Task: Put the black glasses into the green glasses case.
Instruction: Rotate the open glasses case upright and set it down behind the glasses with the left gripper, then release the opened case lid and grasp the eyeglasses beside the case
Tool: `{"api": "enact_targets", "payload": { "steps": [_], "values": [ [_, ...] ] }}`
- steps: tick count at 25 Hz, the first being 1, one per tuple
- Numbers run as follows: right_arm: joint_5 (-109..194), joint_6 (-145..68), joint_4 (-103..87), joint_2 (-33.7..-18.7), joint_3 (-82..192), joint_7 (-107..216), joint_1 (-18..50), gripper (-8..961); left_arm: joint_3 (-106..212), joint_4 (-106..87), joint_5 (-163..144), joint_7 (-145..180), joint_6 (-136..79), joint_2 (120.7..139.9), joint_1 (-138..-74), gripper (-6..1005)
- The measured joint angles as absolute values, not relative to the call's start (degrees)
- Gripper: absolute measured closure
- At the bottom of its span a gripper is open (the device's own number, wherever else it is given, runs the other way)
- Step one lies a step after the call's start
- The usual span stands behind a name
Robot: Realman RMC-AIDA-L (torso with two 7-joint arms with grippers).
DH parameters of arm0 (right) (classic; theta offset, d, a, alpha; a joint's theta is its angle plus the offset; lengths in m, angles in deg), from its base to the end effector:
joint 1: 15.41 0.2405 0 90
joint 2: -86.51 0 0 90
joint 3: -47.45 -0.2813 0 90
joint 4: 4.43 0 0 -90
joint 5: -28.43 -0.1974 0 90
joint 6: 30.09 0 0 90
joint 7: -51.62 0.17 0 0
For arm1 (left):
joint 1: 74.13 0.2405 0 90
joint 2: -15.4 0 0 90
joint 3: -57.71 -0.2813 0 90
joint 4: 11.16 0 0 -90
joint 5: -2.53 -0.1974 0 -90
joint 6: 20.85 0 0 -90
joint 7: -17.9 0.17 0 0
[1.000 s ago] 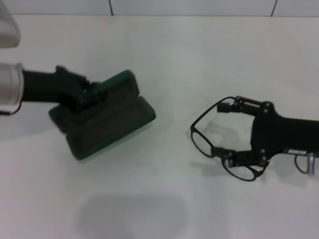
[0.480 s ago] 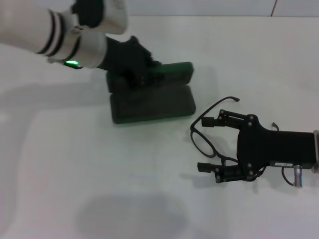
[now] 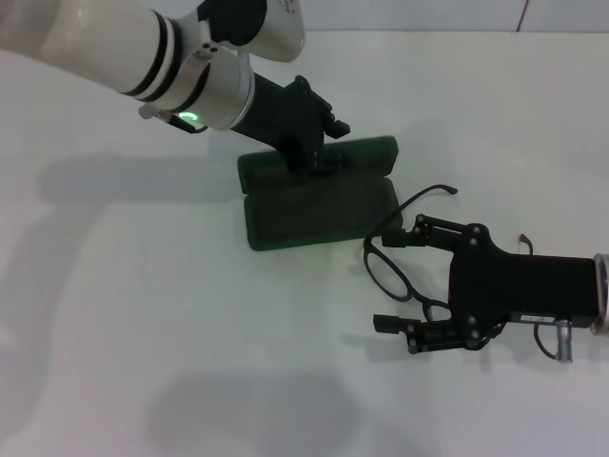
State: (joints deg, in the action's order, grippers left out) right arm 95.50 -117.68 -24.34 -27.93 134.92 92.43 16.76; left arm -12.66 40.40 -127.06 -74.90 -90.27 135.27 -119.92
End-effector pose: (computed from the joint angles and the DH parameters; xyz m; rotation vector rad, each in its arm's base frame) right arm 0.2211 0.3029 -0.0831 -2.8304 -0.1326 0.9626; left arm -0.1679 0.4186 -0.0786 -2.8584 0.0439 0.0914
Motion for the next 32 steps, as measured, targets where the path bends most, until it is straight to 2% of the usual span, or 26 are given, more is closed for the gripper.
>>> {"api": "enact_targets", "payload": {
  "steps": [4, 8, 10, 15, 20, 23, 32],
  "values": [
    [95.27, -117.65, -24.34, -27.92, 134.42, 92.47, 16.67, 92, -12.74, 41.75, -124.31, -75.21, -90.60, 135.27, -118.72, 643],
    [95.05, -117.54, -24.60, -28.28, 132.19, 93.45, 16.57, 92, -12.79, 45.08, -117.72, -74.64, -90.96, 135.27, -115.54, 477],
    [95.13, -117.50, -25.76, -28.39, 131.54, 94.70, 16.27, 93, -12.83, 47.27, -108.04, -71.85, -90.99, 135.27, -111.07, 394],
    [101.40, -111.61, -43.58, -27.68, 131.17, 109.81, 10.40, 93, -12.86, 44.74, -89.20, -62.63, -90.91, 135.29, -102.77, 202],
    [124.31, -103.62, -73.15, -29.24, 131.72, 134.43, 2.96, 114, -13.11, 39.30, -79.94, -55.27, -91.08, 135.20, -99.43, 201],
    [133.84, -103.93, -82.51, -29.27, 133.32, 148.61, 3.51, 122, -12.90, 37.57, -79.21, -54.61, -91.09, 135.05, -99.02, 204],
    [147.18, -104.22, -86.29, -29.32, 137.43, 165.19, 7.20, 154, -12.88, 35.71, -79.85, -54.64, -91.17, 134.70, -99.48, 210]
  ]
}}
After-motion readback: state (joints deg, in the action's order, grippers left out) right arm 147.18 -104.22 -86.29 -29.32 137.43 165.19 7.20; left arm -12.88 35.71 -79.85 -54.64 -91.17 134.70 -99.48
